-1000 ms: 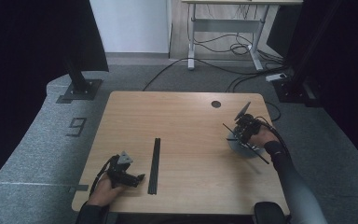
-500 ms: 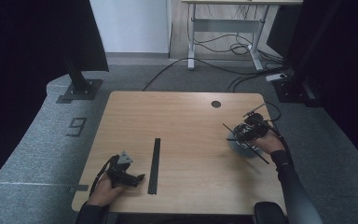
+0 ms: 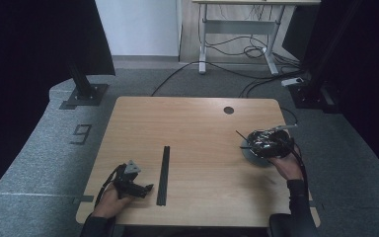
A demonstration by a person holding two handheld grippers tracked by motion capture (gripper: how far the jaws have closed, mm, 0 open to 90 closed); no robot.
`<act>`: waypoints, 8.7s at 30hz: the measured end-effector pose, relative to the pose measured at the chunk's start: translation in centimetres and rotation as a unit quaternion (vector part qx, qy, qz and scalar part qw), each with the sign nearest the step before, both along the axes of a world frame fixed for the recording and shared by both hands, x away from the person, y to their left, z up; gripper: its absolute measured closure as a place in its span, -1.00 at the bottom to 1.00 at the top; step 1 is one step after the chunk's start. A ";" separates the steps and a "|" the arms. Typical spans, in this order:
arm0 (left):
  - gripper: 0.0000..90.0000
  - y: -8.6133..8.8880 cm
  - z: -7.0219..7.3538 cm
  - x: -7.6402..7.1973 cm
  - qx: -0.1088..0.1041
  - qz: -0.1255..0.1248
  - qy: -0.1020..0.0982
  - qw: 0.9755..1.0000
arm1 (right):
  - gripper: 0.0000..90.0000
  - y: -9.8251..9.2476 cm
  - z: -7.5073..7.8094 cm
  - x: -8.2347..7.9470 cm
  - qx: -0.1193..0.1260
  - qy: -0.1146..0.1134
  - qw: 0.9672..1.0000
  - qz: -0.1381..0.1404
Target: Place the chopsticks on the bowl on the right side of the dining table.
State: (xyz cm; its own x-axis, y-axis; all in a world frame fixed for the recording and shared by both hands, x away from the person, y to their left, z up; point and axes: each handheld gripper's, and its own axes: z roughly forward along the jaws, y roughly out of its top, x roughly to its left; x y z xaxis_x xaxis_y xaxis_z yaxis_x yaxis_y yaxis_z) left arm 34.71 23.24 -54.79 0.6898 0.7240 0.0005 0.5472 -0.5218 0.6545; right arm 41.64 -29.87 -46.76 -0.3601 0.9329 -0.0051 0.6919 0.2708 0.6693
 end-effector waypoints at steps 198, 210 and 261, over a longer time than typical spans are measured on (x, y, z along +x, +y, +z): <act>-1.00 0.0 0.0 0.1 0.000 -0.002 0.000 1.000 | -0.86 -4.4 -4.9 0.7 -0.013 -0.042 0.996 -0.082; -1.00 0.0 0.0 0.1 0.000 -0.001 0.000 1.000 | -0.89 -4.8 -4.5 0.3 -0.011 -0.046 0.996 -0.080; -1.00 0.0 0.0 0.1 0.000 0.000 -0.001 1.000 | -1.00 -2.8 -2.9 -9.7 0.008 -0.034 0.999 0.030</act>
State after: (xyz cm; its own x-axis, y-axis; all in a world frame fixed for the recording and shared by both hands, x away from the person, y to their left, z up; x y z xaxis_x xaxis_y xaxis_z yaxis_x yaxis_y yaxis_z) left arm 34.79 23.22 -54.79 0.6900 0.7238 0.0015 0.5462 -0.5220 0.6551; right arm 31.94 -32.70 -49.63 -0.4149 0.9097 -0.0176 0.6268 0.2998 0.7192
